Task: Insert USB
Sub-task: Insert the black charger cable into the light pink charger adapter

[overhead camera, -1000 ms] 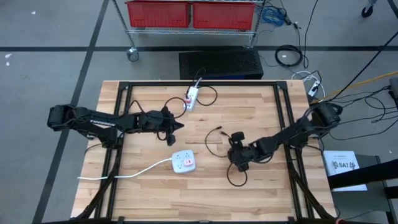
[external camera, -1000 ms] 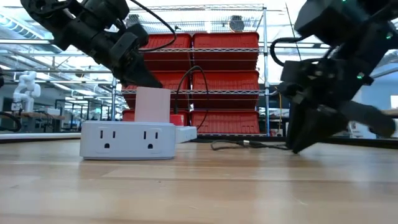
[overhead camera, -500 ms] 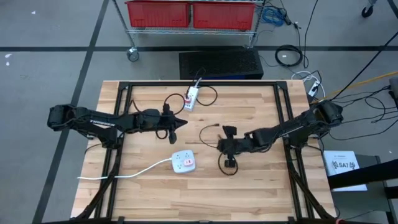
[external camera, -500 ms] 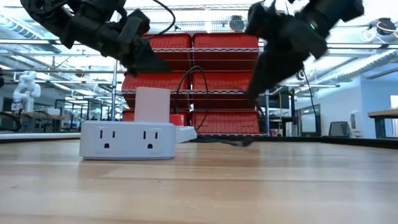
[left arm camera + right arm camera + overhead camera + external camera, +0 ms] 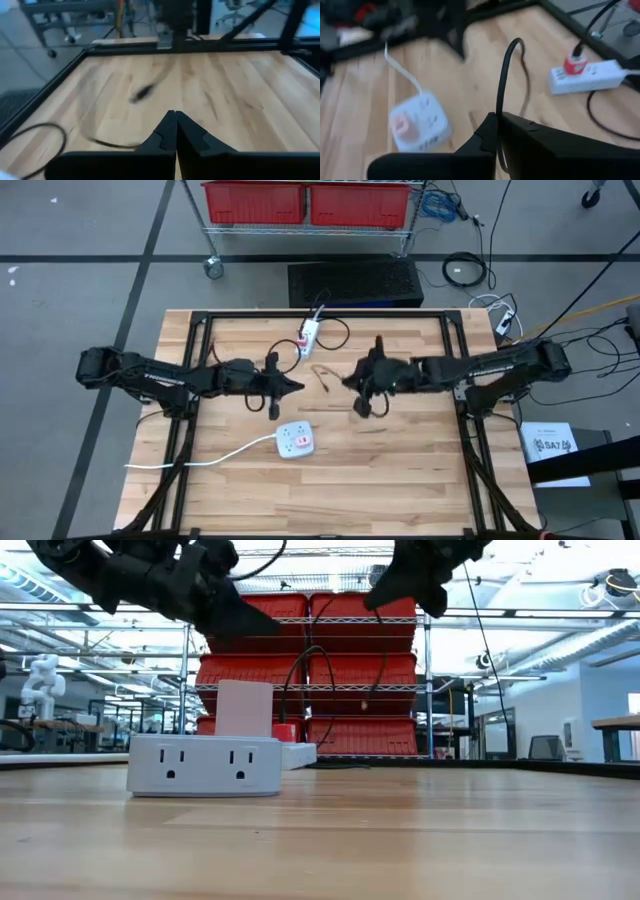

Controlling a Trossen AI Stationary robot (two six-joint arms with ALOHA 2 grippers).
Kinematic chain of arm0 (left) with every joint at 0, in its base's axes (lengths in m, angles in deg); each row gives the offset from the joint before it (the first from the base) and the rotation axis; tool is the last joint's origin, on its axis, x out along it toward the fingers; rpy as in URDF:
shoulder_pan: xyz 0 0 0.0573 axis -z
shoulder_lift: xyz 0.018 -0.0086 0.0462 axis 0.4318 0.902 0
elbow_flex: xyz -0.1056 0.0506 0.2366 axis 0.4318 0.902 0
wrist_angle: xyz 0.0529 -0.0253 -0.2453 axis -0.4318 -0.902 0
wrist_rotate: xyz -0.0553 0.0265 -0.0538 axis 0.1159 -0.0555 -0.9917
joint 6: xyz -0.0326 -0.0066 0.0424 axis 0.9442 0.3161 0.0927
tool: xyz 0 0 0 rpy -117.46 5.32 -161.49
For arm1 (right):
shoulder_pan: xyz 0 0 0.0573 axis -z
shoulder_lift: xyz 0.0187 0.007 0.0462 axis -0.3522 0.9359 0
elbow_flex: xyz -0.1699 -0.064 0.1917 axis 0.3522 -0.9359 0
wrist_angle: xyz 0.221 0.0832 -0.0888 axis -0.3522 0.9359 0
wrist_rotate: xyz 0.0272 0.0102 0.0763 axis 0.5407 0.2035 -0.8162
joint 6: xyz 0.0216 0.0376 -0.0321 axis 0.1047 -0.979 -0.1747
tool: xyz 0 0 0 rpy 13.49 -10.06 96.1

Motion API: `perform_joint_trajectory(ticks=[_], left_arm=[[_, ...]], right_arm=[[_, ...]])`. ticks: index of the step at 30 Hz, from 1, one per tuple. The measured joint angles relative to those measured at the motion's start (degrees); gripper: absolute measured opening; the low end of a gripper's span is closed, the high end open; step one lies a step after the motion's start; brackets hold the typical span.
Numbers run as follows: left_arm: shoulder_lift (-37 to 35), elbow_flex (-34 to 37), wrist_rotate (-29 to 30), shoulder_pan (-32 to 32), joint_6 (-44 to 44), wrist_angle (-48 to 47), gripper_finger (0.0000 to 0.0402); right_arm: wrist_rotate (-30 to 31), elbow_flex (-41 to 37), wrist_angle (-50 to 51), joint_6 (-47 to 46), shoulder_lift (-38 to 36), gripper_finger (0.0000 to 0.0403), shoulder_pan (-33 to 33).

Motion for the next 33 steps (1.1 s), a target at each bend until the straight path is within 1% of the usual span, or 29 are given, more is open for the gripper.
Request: perform_joint_trajectory(ticks=[4,9,11,15,20,22,25,29,33], left_arm=[[0.0,0.0,0.7,2.79,-3.71,0.35,0.0002],[0.0,-0.01,6.4,4.84,-10.76,4.12,0.0002],[0.04,-0.27,6.89,4.82,-11.7,4.03,0.0006],[1.96,-1.08,7.35,4.82,-12.9,4.06,0.0034],[7.19,-3.12,8.84,4.78,-12.93,6.46,0.0081],[9.8,-4.64,8.97,4.78,-12.93,7.77,0.0099],[12.89,-6.91,11.1,4.78,-13.08,9.13,0.0124],[14.3,-8.99,14.59,4.78,-15.8,9.55,0.0146],[14.33,-9.68,13.4,4.78,-15.88,9.66,0.0156]], right_arm=[[-0.14,1.2,0.11,-0.33,-0.11,0.0,2.28],[-6.0,1.28,-5.61,-0.33,-0.08,0.0,5.06],[-7.71,1.29,-8.31,-0.33,-0.08,0.0,5.64],[-10.55,1.3,-10.64,-0.33,-0.08,0.0,6.43],[-10.56,1.3,-11.49,-0.33,0.6,0.0,6.61],[-11.67,1.3,-12.98,-0.44,1.07,0.0,6.59],[-12.27,1.3,-13.36,-0.95,1.59,0.0,6.54],[-12.23,1.3,-13.37,-0.9,1.64,0.0,6.54],[-12.71,1.3,-13.35,-0.75,1.64,0.0,6.54]])
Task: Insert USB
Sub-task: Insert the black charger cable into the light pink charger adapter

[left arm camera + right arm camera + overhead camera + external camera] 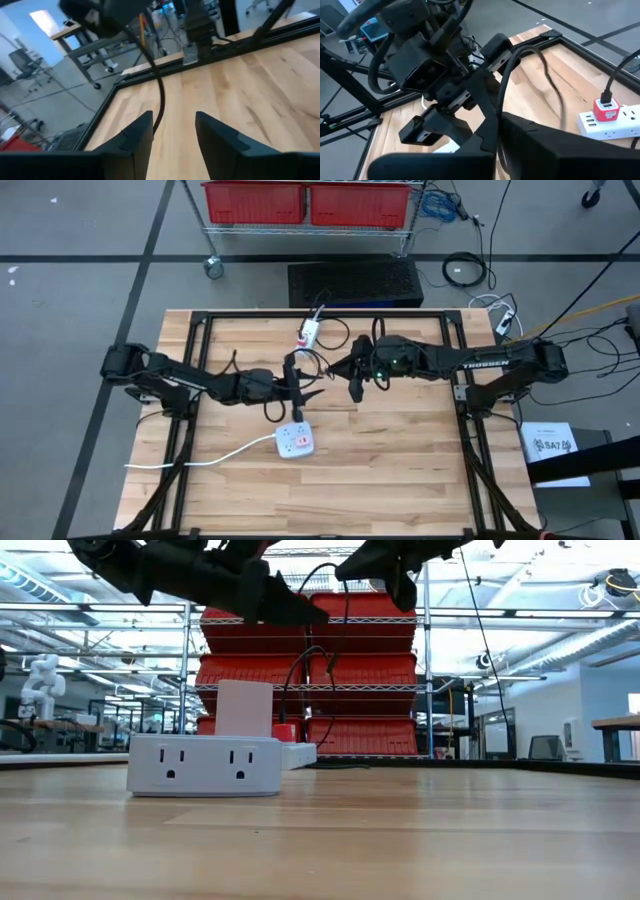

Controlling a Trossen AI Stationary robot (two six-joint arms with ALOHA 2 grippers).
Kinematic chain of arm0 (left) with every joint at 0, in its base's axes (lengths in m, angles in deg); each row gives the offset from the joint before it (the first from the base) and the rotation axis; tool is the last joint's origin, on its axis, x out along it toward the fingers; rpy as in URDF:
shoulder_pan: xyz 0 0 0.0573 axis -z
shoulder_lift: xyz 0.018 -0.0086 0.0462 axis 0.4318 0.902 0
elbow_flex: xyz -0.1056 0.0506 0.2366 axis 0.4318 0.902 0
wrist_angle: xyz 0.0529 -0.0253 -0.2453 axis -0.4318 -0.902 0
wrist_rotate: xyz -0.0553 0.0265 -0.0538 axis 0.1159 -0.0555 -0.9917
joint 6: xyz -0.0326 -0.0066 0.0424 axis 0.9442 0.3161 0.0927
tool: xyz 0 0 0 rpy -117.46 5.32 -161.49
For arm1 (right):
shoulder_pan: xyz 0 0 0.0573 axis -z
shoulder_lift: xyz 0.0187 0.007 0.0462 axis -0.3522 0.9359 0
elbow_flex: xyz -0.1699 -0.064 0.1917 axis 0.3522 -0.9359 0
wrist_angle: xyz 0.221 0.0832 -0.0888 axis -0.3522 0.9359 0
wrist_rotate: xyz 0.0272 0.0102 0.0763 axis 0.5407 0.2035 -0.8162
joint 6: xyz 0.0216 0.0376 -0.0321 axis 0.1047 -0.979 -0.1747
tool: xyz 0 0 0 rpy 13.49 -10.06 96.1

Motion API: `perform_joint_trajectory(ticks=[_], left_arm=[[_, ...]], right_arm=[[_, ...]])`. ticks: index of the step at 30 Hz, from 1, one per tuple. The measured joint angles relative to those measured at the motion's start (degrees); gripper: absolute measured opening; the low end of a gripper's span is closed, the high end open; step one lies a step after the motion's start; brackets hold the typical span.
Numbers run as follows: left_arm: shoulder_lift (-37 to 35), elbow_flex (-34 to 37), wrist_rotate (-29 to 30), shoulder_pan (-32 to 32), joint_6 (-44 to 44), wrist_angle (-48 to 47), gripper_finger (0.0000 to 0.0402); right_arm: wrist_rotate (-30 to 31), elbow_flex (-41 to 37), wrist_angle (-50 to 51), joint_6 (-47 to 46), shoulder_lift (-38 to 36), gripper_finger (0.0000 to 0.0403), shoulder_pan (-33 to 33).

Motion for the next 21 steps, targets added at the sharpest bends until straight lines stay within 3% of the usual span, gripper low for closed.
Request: perform_joint_trajectory(ticks=[15,21], left_arm=[[2.79,-3.35,-1.14,-0.35,0.57,0.54,0.0158],[5.59,-6.14,-0.19,-0.82,0.59,-4.61,0.0157]], right_arm=[[-2.15,0.0,-3.04,0.04,-0.02,0.0,-0.02],[-2.16,0.0,-3.0,0.01,-0.02,0.0,0.0]])
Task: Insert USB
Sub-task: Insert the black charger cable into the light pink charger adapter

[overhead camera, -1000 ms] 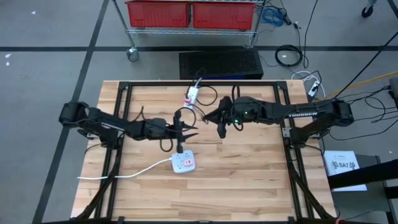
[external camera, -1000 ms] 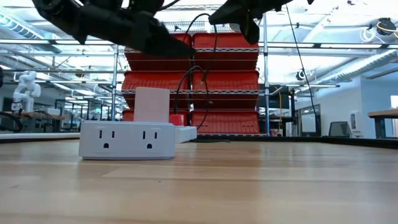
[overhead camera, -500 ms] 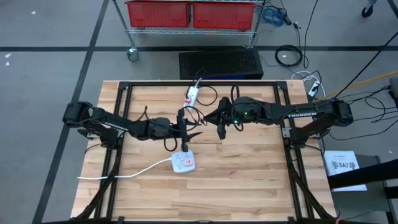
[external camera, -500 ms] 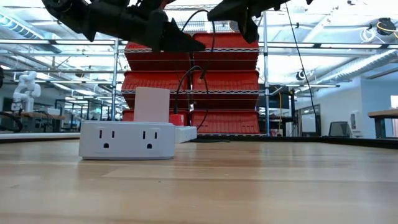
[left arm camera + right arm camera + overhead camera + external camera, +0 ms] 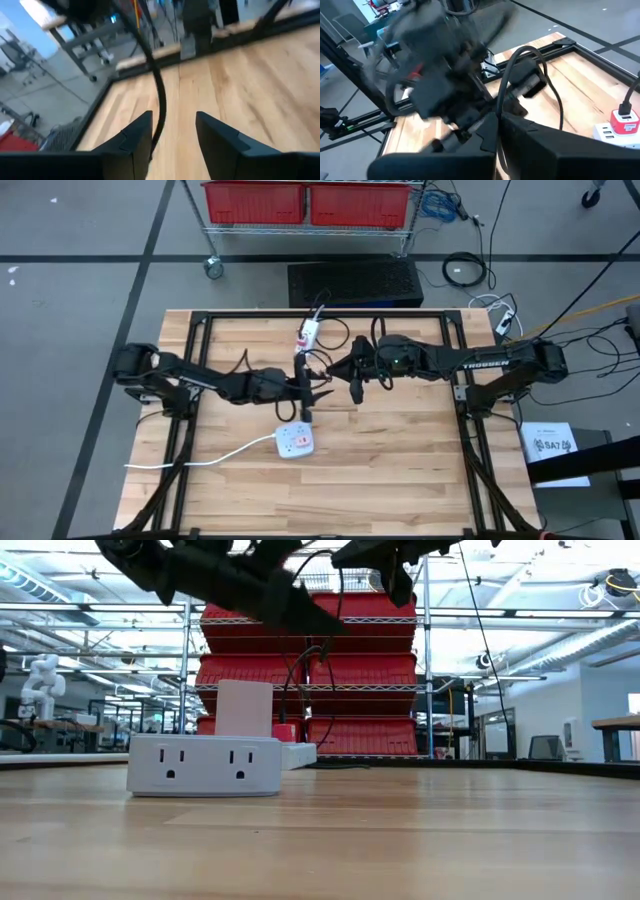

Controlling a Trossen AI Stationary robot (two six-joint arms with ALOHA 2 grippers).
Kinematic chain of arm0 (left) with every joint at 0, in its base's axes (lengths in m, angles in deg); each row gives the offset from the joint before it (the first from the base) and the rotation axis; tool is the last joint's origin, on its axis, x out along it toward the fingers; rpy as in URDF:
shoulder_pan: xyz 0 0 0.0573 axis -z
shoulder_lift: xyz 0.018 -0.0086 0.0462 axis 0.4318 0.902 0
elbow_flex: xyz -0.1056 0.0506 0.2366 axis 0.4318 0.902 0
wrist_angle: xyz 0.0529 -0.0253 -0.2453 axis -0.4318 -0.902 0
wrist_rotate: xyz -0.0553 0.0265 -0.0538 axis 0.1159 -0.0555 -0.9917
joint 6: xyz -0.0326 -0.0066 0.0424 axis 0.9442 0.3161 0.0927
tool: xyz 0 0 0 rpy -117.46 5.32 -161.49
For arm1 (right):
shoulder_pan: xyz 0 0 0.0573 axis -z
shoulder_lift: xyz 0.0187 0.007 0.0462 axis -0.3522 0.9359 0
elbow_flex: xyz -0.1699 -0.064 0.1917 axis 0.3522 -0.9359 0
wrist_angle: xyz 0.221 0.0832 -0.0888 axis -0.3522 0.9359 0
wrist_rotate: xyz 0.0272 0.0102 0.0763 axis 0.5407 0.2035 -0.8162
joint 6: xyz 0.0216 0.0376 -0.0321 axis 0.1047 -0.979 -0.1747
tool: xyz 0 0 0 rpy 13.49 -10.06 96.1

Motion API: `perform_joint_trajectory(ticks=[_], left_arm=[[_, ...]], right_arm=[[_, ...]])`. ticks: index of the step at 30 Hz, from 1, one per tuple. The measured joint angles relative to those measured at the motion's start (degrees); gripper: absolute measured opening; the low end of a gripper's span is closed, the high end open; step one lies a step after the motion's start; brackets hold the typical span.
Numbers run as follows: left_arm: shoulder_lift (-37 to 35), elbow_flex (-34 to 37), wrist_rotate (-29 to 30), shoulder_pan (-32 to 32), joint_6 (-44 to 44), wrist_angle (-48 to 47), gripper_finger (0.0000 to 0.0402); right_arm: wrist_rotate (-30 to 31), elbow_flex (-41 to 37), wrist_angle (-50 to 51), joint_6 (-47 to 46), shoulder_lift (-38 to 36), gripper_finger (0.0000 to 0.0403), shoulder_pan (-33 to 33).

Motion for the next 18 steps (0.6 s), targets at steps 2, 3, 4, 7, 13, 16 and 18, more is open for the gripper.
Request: perform_joint_trajectory(ticks=[2,3,4,7,13,16,18], left_arm=[[0.75,-0.74,0.17,-0.01,0.0,-1.64,0.0149],[0.92,-0.82,0.5,0.01,0.0,-1.85,0.0143],[1.05,-0.96,1.01,0.12,0.0,-1.98,0.0134],[1.08,-1.06,1.14,0.36,0.01,-2.14,0.0101],[1.04,-1.06,1.27,0.42,0.14,-2.41,0.0016],[1.03,-1.06,1.01,0.4,2.18,-2.76,0.0012],[1.02,-1.06,0.9,0.4,4.26,-2.91,0.001]], right_arm=[[-0.01,0.0,0.01,0.0,0.0,0.0,0.0],[0.0,0.0,0.02,0.01,0.0,0.0,0.0],[0.0,0.0,0.01,0.01,0.0,0.0,0.0],[0.01,0.0,0.02,0.17,0.0,0.0,0.0],[0.01,0.0,0.18,0.39,-0.02,0.0,0.0],[0.01,0.0,0.31,0.41,-0.02,0.0,0.0],[0.04,0.0,0.47,0.42,-0.04,0.0,0.0]])
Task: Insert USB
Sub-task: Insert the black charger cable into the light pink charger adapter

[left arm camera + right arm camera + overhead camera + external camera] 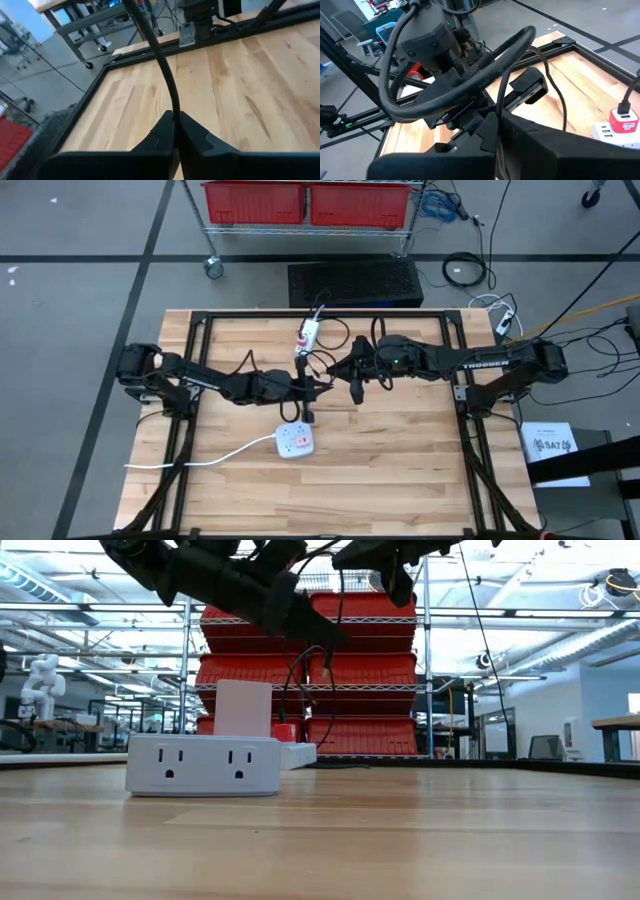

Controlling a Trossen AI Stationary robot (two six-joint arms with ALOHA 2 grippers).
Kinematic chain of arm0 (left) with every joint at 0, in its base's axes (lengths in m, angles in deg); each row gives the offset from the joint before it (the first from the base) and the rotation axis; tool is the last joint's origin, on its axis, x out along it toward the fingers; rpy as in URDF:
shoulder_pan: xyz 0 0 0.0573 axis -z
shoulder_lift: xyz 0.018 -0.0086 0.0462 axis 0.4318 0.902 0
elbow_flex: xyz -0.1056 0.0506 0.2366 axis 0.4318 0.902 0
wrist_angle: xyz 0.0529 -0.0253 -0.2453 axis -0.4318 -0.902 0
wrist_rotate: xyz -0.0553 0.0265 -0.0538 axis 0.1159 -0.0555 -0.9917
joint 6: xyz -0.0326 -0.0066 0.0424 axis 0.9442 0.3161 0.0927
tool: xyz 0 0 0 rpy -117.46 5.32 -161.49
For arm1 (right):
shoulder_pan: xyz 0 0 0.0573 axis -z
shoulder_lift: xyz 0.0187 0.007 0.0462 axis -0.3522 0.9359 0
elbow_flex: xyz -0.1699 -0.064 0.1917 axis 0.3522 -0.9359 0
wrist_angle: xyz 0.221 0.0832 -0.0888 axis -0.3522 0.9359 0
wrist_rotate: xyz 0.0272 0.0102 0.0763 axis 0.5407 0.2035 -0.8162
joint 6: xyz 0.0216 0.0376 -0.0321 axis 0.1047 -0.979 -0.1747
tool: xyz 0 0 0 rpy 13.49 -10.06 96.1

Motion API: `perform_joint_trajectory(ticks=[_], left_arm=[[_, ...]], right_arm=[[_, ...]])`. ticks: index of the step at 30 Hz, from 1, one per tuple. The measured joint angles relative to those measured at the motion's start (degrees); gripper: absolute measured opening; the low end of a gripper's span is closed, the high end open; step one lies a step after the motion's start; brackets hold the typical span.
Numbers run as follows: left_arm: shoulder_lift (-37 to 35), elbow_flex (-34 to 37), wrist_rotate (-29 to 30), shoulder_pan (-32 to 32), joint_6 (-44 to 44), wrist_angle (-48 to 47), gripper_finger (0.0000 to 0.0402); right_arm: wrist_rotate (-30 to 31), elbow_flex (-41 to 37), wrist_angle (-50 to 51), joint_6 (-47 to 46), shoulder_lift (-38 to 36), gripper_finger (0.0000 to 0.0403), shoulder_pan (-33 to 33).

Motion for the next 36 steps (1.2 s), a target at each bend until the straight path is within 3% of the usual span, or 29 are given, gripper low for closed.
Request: perform_joint_trajectory(ticks=[7,16,22,29,36], left_arm=[[-3.97,0.68,-4.65,-0.11,4.55,-2.08,0.0007],[-11.46,5.25,-4.61,-0.04,12.16,-2.15,0.0007],[-12.42,12.29,-4.23,1.79,17.43,10.37,0.0007],[-12.49,15.52,5.07,7.95,17.91,14.99,0.0007],[-12.51,15.52,17.31,17.71,18.21,13.68,0.0007]], right_arm=[[0.11,0.0,1.84,1.41,-1.95,0.0006,0.01],[0.15,0.0,11.0,3.19,-7.2,0.0042,0.42],[3.07,0.02,21.4,3.35,-8.95,0.0071,0.37],[3.32,-1.76,25.02,0.25,-8.4,0.0098,-0.63],[4.63,-7.73,17.11,-3.75,-8.16,0.0107,-3.64]])
